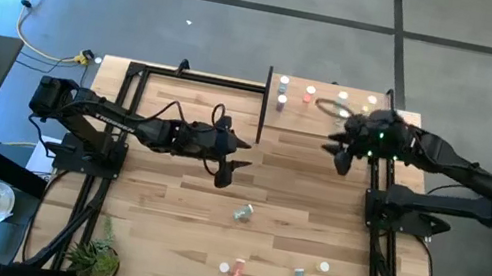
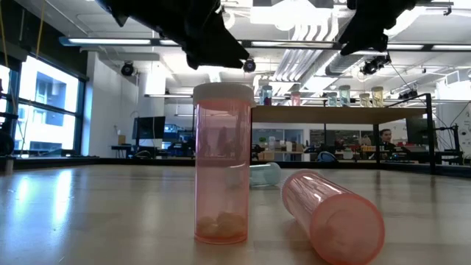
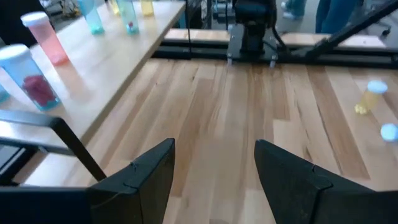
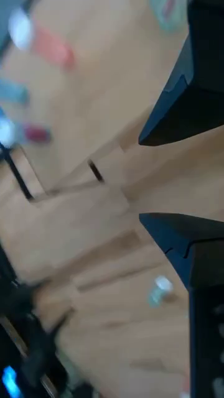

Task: Pick and place medicine bottles onto shelf by color
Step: Put the left pink pill bottle on the shelf aligned with the pink pill bottle

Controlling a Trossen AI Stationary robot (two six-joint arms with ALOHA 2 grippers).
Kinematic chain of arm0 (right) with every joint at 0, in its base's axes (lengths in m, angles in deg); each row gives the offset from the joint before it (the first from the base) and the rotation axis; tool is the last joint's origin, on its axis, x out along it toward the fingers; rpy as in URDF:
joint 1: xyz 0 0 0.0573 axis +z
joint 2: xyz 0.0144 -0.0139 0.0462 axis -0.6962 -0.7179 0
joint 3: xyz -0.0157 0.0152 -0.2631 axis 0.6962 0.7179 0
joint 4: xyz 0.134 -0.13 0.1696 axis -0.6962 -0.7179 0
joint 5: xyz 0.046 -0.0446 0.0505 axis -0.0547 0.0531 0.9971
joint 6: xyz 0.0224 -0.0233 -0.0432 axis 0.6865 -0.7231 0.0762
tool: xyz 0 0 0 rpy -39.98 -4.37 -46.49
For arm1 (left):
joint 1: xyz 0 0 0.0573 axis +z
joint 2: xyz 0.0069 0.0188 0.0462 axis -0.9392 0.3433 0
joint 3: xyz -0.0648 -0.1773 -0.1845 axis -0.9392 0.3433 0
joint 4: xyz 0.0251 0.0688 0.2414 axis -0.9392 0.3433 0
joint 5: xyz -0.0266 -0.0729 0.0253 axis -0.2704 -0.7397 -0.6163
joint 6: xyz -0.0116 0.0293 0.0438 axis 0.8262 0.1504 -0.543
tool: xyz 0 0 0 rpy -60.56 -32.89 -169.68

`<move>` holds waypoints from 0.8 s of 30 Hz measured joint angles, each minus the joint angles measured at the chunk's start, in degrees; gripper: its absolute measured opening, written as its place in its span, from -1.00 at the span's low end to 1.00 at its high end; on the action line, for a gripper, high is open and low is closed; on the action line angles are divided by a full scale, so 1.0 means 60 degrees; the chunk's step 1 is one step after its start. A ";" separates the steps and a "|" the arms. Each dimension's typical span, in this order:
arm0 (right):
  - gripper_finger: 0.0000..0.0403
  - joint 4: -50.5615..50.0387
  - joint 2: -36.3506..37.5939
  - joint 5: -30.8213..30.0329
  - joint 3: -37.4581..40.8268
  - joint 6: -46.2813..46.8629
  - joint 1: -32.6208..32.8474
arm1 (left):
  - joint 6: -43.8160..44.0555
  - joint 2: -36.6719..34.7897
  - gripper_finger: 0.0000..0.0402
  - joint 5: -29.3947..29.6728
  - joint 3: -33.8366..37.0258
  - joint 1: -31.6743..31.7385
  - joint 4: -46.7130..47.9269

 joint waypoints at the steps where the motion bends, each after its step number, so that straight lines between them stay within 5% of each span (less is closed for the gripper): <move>1: -0.12 -0.0101 -0.0030 -0.0147 0.0000 0.0151 0.0317 | 0.0000 0.0000 0.04 0.0000 0.0000 -0.0044 0.0104; 12: -0.12 -0.0678 -0.0387 -0.2734 0.0000 0.2099 0.3331 | 0.0241 0.0000 0.04 -0.0011 0.0000 -0.0968 0.1576; 24: -0.12 -0.0408 -0.1816 -0.3843 0.0000 0.2532 0.4667 | 0.1929 0.0000 0.04 -0.0022 0.0859 -0.2914 0.2108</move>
